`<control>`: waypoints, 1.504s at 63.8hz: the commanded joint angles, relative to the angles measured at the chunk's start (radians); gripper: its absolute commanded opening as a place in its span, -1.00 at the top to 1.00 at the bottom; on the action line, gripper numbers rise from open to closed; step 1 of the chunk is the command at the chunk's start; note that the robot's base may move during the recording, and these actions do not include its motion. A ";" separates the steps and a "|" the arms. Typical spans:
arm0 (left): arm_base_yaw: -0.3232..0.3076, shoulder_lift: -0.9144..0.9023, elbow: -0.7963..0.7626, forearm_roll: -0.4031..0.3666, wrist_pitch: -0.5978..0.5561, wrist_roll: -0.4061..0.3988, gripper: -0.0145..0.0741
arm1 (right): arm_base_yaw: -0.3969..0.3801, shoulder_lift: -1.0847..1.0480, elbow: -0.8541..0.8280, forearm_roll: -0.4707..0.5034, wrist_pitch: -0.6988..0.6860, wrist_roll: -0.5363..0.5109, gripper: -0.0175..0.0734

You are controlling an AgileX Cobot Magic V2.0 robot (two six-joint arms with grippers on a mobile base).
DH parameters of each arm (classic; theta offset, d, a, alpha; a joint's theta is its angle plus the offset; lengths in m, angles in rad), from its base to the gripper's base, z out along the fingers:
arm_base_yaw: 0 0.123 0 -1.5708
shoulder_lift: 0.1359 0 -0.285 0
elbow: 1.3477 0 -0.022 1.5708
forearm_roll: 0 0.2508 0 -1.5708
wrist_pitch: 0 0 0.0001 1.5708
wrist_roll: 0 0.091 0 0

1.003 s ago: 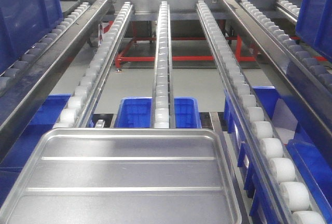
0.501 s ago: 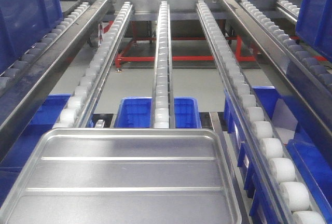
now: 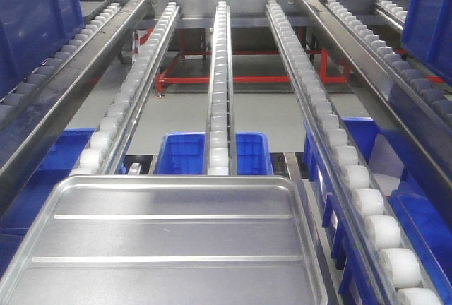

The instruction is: Grab silver tray and stack on right shelf

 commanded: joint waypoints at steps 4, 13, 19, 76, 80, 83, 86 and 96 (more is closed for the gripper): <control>0.001 0.202 -0.191 -0.031 0.156 -0.009 0.88 | 0.062 0.089 -0.112 0.000 0.000 0.000 0.48; 0.001 0.370 -0.267 -0.090 0.198 0.056 0.83 | 0.146 0.151 -0.159 0.000 0.067 0.000 0.40; 0.001 0.479 -0.317 -0.137 0.273 0.106 0.50 | 0.208 0.186 -0.164 0.000 0.079 0.000 0.09; -0.354 0.943 -0.419 -0.265 0.446 0.134 -0.04 | 0.613 1.080 -0.558 0.174 0.486 0.159 -0.53; -0.405 0.958 -0.419 -0.160 0.439 0.032 -0.04 | 0.613 1.154 -0.600 0.170 0.509 0.187 -0.53; -0.439 0.970 -0.419 -0.081 0.437 -0.049 -0.04 | 0.613 1.201 -0.629 0.170 0.518 0.197 -0.53; -0.472 0.990 -0.419 0.022 0.437 -0.166 -0.04 | 0.614 1.244 -0.655 0.170 0.523 0.210 -0.53; -0.526 1.075 -0.419 0.169 0.413 -0.474 -0.04 | 0.620 1.366 -0.694 0.163 0.510 0.280 -0.53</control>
